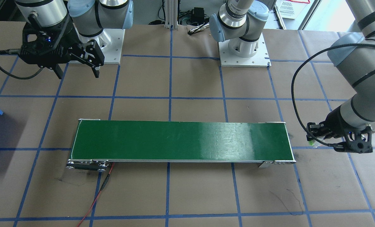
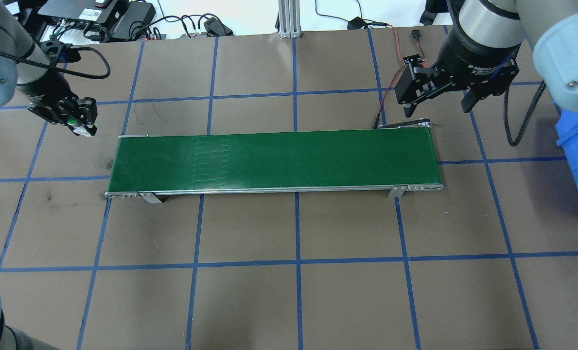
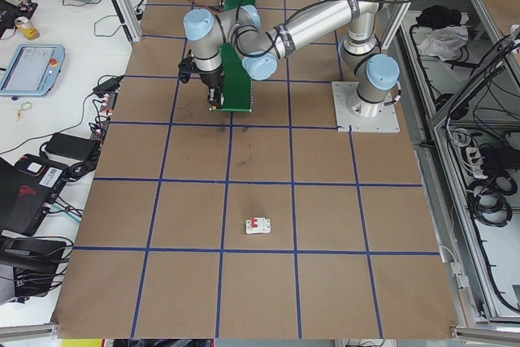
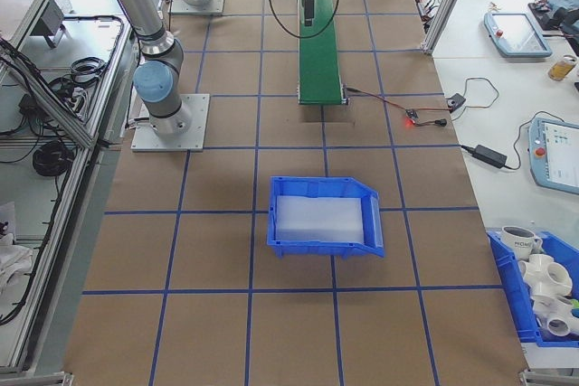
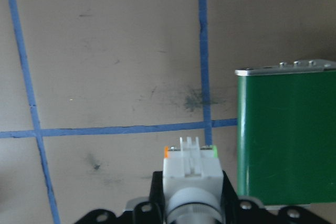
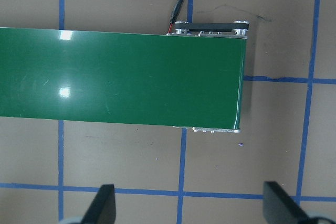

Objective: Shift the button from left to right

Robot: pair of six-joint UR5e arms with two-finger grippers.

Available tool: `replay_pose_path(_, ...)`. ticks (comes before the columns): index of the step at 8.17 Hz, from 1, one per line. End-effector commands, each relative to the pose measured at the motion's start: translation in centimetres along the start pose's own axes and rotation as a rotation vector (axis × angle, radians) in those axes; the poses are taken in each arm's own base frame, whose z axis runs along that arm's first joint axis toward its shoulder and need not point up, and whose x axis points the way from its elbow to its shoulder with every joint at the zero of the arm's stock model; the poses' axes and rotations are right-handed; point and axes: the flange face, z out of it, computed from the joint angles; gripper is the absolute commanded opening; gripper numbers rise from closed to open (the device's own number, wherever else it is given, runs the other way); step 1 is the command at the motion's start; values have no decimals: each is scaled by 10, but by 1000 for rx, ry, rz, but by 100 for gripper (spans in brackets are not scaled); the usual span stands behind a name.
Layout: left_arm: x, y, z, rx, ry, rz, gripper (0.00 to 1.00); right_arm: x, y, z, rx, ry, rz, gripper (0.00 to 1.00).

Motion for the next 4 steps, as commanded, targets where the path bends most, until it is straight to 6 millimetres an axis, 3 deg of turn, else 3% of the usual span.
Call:
replay_pose_path(1,49,-20,31,-23,22,-15,0,0,0,0,0,0,0,100)
replay_pose_path(4,62,-7,64,-78,25,4,0,0,0,0,0,0,0,100)
